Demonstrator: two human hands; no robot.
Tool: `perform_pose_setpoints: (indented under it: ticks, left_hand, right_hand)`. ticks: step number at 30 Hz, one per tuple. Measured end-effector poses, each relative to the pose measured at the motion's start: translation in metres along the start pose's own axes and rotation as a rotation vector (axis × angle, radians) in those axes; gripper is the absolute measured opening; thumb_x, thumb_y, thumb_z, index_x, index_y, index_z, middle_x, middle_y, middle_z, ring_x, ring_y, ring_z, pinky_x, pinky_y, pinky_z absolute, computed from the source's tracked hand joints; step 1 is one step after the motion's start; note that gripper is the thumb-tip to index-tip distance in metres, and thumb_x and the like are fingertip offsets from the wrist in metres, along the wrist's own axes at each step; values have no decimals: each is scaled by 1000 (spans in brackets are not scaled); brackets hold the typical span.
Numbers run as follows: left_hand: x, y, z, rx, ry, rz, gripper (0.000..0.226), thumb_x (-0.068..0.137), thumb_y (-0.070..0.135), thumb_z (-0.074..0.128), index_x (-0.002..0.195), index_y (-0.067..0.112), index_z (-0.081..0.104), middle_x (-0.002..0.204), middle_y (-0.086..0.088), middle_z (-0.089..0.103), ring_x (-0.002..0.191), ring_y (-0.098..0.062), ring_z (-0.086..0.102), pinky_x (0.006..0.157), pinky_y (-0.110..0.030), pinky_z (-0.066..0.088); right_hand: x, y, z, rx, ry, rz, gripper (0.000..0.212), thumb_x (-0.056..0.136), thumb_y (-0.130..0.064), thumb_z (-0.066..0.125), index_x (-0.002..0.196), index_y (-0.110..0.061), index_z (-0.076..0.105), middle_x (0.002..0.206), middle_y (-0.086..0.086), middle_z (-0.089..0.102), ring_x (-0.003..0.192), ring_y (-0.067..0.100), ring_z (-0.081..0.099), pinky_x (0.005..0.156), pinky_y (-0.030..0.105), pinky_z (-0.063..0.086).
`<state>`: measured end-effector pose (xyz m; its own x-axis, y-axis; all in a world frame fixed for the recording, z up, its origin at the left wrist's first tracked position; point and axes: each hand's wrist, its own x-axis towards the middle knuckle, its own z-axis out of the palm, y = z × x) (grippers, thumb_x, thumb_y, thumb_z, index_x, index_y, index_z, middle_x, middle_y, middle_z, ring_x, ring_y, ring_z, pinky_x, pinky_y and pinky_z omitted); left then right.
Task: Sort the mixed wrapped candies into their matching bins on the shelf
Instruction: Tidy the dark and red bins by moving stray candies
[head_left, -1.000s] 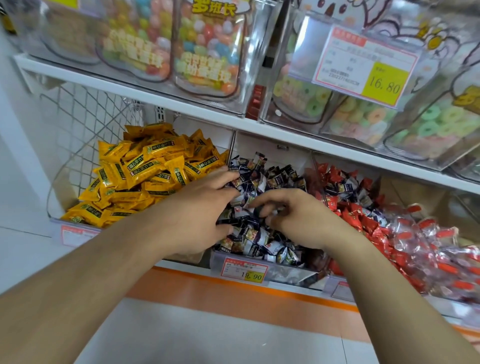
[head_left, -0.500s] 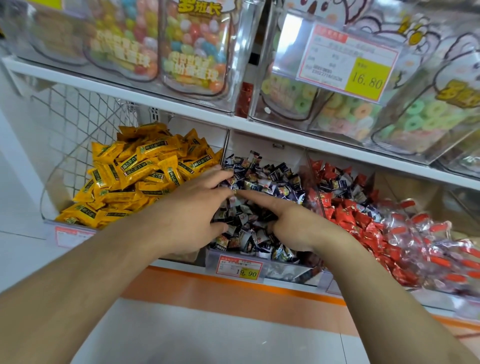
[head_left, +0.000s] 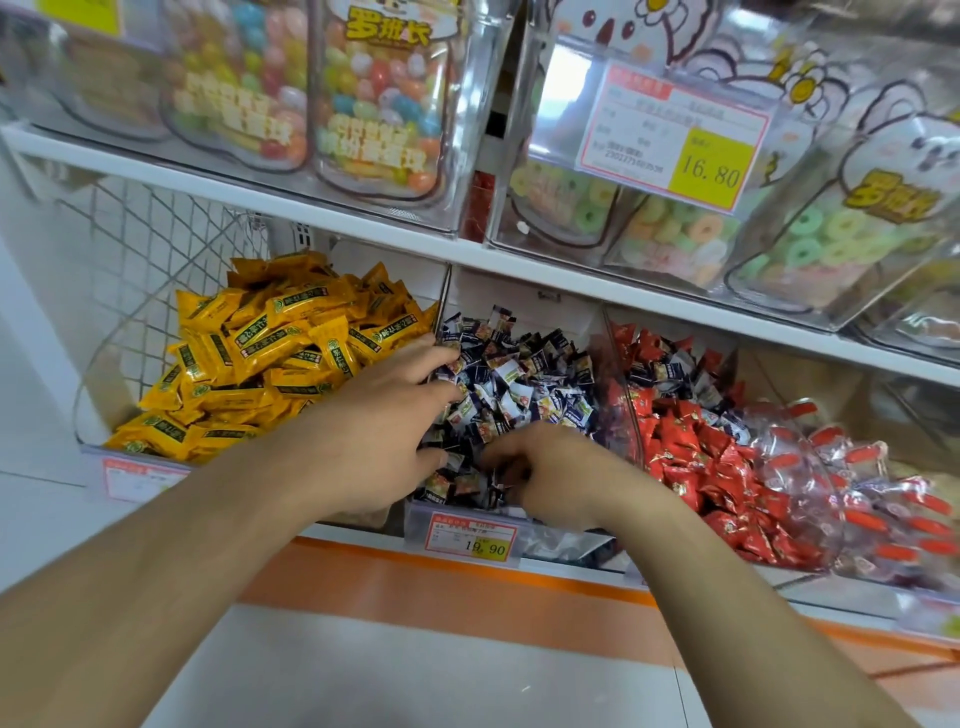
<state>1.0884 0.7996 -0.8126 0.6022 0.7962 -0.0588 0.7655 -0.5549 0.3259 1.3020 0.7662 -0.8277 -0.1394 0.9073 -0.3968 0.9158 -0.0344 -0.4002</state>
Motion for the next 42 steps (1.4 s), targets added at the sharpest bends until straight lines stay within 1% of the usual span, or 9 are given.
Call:
perform_pose_setpoints:
  ticks: [4,8,13,21,25,33,37,39,42]
  left_hand:
    - [1,3,1,19,34,-1,63,99,39,64,156,30,37,170,12,-2,156,-10,-13,127,-37,3]
    - [5,12,3,53,169,66,57,97,30,67,150,34,46,166,11,19,156,-16,9,126,-37,13]
    - [20,38,17,-24,155,172,45,95,14,66,136,31,60,130,13,54,118,-14,56,95,-37,54]
    - [62,62,51,-41,-359,111,46,109,42,40,154,51,33,166,17,27,145,-20,41,114,-40,42]
    - [61,56,39,254,-415,-45,49,97,18,44,141,36,57,131,-2,65,103,-24,66,81,-37,61]
    - [44,66,26,306,-543,-73,56,93,2,40,142,25,57,104,-3,64,74,-15,56,54,-29,43]
    - [38,67,20,247,-226,-55,35,102,23,54,135,33,61,104,1,64,77,-16,61,66,-34,57]
    - [46,66,23,186,-84,7,35,100,34,61,135,36,59,124,4,63,101,-19,64,84,-37,58]
    - [66,68,43,24,-144,170,66,92,47,71,152,41,44,155,12,39,141,-17,41,113,-36,42]
  right_hand:
    - [-4,3,-1,57,14,10,91,86,5,59,149,-57,37,118,-16,56,88,7,67,69,30,62]
    - [-17,0,-14,17,130,-101,88,85,10,57,150,-47,44,164,-20,30,145,8,38,113,23,39]
    - [-48,13,-35,-167,350,-147,64,82,6,60,129,-37,67,129,-11,67,119,14,60,99,39,56]
    - [-60,61,-33,-214,477,-149,39,88,-16,70,124,-32,72,153,-13,50,154,15,25,125,49,23]
    - [-63,65,-32,-173,496,-159,33,93,-20,66,123,-30,72,150,-11,54,154,14,25,125,49,23]
    - [-66,66,-36,-136,477,-170,33,97,-25,66,129,-30,70,153,-14,50,154,8,20,127,43,20]
    - [-66,67,-36,-101,482,-175,32,99,-26,64,130,-29,69,154,-14,49,154,6,18,126,32,15]
    - [-67,67,-35,-89,506,-184,33,98,-25,65,130,-28,70,153,-13,50,152,7,22,122,25,13]
    - [-68,66,-35,-91,555,-177,32,95,-24,69,127,-24,71,151,-10,52,148,10,29,122,27,17]
